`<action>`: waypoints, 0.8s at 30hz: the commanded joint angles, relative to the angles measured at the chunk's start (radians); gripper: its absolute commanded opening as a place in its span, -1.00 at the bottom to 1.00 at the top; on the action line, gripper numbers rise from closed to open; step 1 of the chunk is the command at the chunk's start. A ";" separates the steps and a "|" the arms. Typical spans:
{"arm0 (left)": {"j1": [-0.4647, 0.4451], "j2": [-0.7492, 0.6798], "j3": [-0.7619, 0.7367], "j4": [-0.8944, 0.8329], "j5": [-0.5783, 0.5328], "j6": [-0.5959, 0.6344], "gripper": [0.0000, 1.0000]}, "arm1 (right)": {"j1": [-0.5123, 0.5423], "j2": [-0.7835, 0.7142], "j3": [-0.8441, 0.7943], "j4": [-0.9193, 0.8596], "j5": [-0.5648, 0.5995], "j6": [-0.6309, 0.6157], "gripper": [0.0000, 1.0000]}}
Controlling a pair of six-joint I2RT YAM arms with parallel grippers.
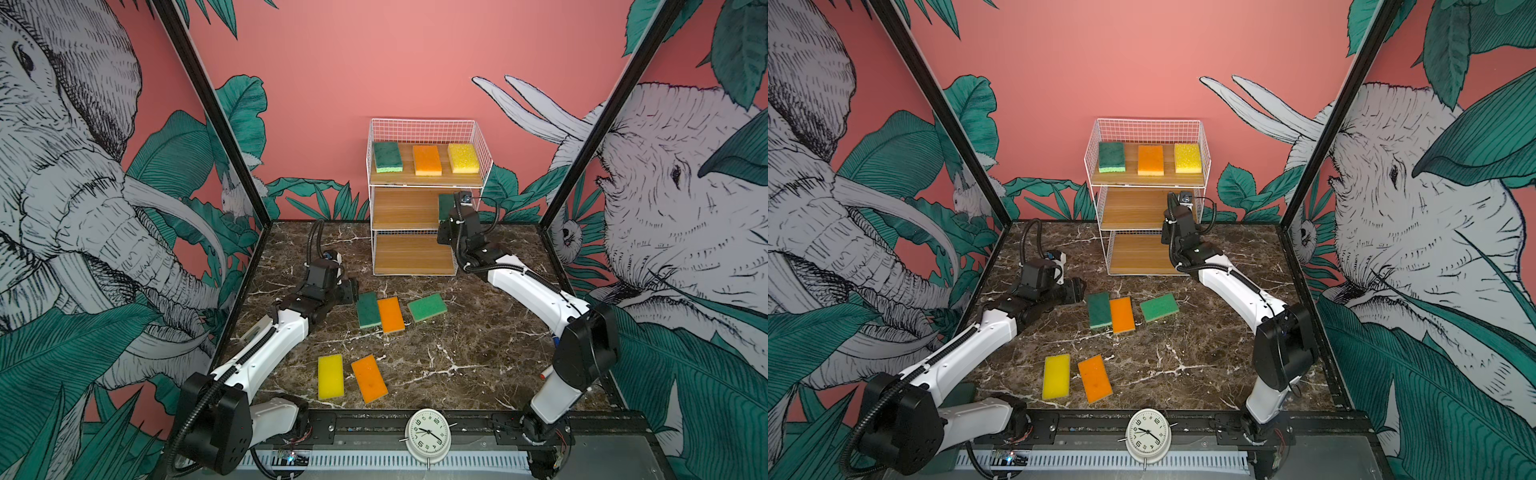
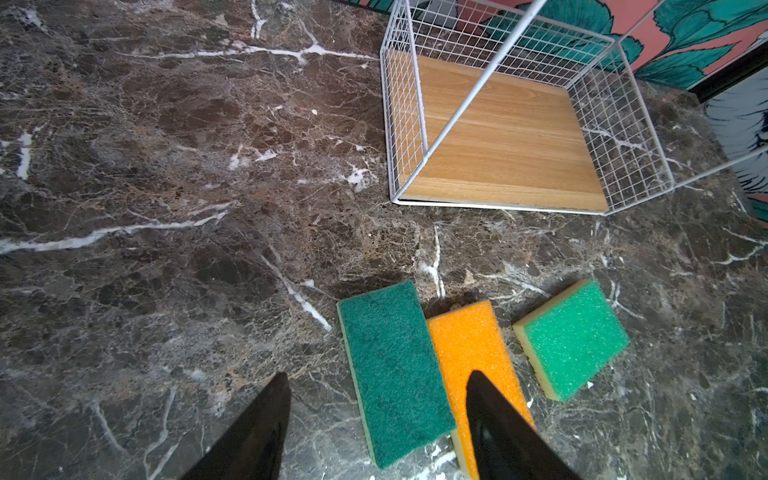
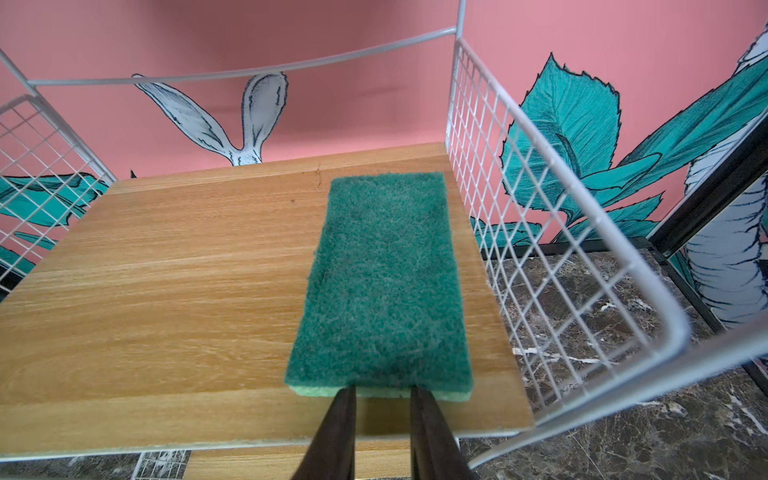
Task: Place and organize the cleaning sponges onto the shelf
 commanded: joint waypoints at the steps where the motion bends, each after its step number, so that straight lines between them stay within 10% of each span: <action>1: 0.006 0.002 -0.012 0.014 0.005 -0.017 0.36 | -0.001 0.009 0.031 0.031 0.030 -0.022 -0.49; 24: 0.006 -0.006 -0.006 0.006 0.015 -0.020 0.36 | -0.008 -0.038 0.002 0.049 0.033 -0.027 -0.45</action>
